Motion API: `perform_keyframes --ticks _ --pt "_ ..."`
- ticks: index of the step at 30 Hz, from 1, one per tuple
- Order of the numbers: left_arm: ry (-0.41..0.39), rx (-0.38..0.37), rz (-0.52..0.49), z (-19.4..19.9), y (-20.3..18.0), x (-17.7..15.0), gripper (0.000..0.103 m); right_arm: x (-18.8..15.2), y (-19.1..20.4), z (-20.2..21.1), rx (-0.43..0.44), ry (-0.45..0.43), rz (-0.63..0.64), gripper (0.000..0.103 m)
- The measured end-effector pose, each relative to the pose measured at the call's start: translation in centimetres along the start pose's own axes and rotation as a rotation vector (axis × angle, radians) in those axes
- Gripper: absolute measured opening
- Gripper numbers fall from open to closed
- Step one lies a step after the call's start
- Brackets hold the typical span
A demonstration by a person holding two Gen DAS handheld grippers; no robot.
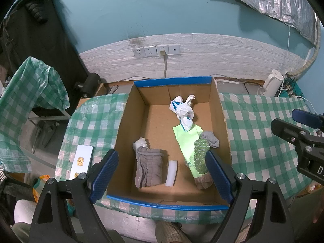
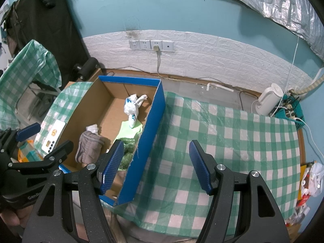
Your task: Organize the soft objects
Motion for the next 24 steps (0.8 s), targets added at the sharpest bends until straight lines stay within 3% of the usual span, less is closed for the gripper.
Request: perform_keyframes --ticks 24 --pt "0.001 -0.001 -0.001 -0.06 0.08 -0.01 0.089 -0.15 -0.23 0.01 0.000 0.006 0.000 0.066"
Point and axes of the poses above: each gripper's, at about its wrist camera, not at the fingertips, and z roughly against the way its jaws point, y to its left, x to its top, the point moved 9 cm from there along -z, roughly the way its jaws point, and after that the axes turned 9 degrees about x, right-handed, at the moved point
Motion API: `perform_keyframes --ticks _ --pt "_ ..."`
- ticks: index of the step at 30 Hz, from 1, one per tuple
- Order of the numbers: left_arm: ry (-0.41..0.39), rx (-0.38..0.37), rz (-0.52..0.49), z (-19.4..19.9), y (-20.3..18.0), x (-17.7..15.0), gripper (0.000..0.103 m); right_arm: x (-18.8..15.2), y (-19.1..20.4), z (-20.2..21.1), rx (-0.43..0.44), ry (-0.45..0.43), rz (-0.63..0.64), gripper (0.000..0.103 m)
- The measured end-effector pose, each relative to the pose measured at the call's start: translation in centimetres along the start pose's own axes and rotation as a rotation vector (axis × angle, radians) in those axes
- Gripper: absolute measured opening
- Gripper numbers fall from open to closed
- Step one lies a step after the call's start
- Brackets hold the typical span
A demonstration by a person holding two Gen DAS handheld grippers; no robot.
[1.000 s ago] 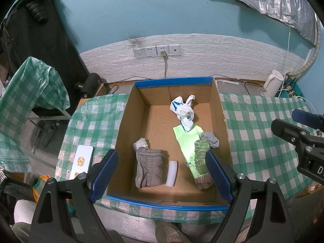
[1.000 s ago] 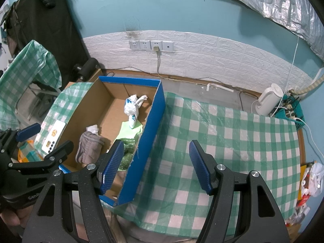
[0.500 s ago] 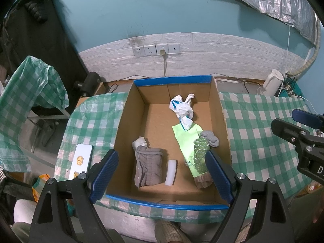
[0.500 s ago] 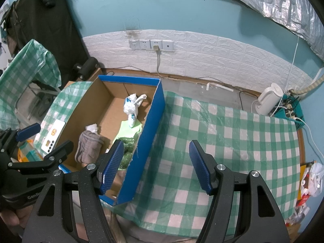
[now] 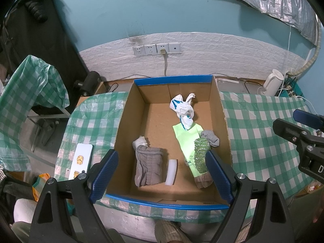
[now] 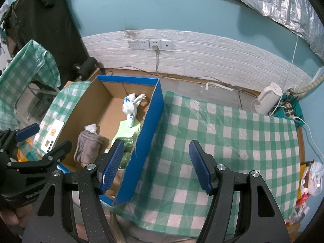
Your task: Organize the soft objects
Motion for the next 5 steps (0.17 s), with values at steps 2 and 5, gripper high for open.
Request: perform_keyframes --ticks 2,5 --pt "0.000 0.003 0.002 0.02 0.03 0.02 0.089 0.01 0.00 0.00 0.000 0.000 0.000 0.066" --pt "0.003 0.006 0.007 0.04 0.14 -0.05 0.089 -0.17 -0.14 0.08 0.000 0.000 0.000 0.066"
Point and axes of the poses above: each gripper's, at about its wrist camera, not at the fingertips, and z roughly against the way its jaws point, y to its left, x to its top, the point moved 9 cm from there along -z, roughly the way its jaws point, and after that the axes turned 9 degrees about x, right-handed, at the moved point
